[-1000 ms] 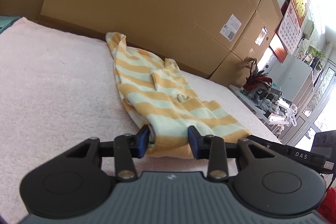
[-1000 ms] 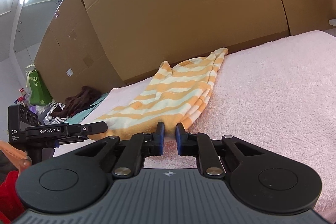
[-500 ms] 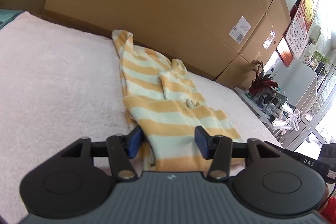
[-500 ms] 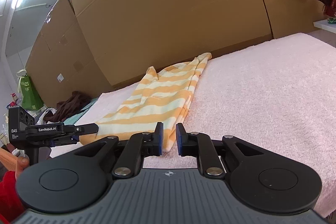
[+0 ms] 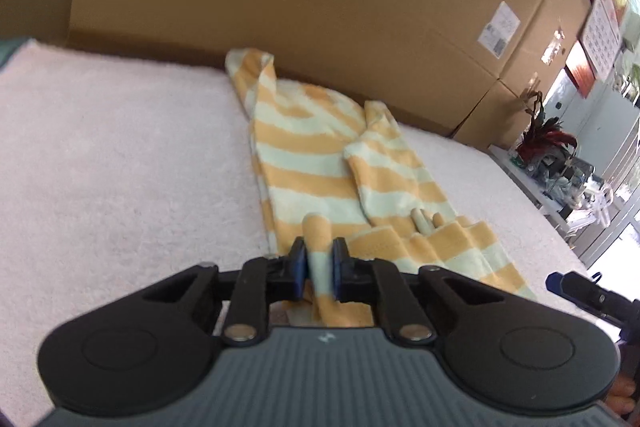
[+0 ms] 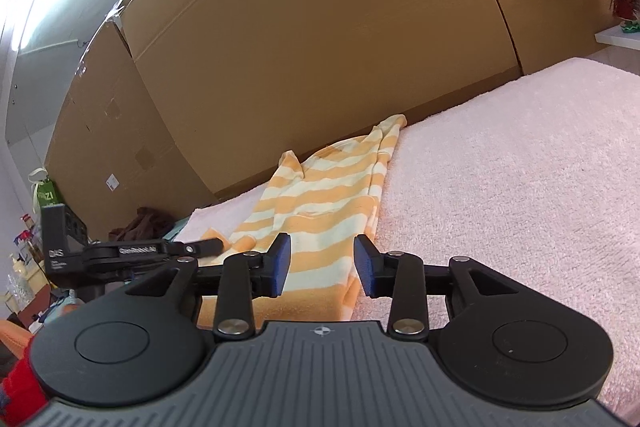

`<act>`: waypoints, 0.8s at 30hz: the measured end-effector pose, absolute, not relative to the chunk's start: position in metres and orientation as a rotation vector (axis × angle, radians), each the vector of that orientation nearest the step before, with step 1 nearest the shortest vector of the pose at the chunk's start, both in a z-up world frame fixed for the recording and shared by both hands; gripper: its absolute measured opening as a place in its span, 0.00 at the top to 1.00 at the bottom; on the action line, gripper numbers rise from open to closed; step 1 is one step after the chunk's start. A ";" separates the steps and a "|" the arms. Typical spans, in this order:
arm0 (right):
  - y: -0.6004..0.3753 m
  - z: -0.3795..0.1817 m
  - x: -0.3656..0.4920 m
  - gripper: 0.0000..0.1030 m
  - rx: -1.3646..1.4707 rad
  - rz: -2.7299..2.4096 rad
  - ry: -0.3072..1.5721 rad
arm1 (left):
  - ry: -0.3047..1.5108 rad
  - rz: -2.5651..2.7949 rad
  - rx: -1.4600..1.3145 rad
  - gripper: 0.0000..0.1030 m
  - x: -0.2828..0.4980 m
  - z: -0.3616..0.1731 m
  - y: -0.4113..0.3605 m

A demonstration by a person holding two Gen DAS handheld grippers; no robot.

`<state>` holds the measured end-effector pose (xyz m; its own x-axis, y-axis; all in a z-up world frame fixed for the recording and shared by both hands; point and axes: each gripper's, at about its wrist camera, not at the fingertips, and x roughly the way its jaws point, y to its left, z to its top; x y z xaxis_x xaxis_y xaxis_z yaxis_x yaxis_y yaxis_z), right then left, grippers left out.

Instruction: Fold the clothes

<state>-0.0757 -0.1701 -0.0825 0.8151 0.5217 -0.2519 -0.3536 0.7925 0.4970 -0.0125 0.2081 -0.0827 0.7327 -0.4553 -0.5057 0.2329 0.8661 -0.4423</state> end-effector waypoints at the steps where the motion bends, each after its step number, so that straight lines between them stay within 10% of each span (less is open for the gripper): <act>1: -0.170 -0.082 -0.076 0.62 0.445 0.482 0.392 | 0.648 -0.384 -0.357 0.92 -0.013 -0.081 0.210; 4: -0.167 -0.079 -0.078 0.62 0.413 0.482 0.375 | 0.586 -0.325 -0.301 0.58 -0.025 -0.074 0.215; 24: -0.115 -0.078 -0.043 0.92 0.168 0.404 0.499 | 0.560 -0.265 -0.038 0.63 -0.039 -0.065 0.180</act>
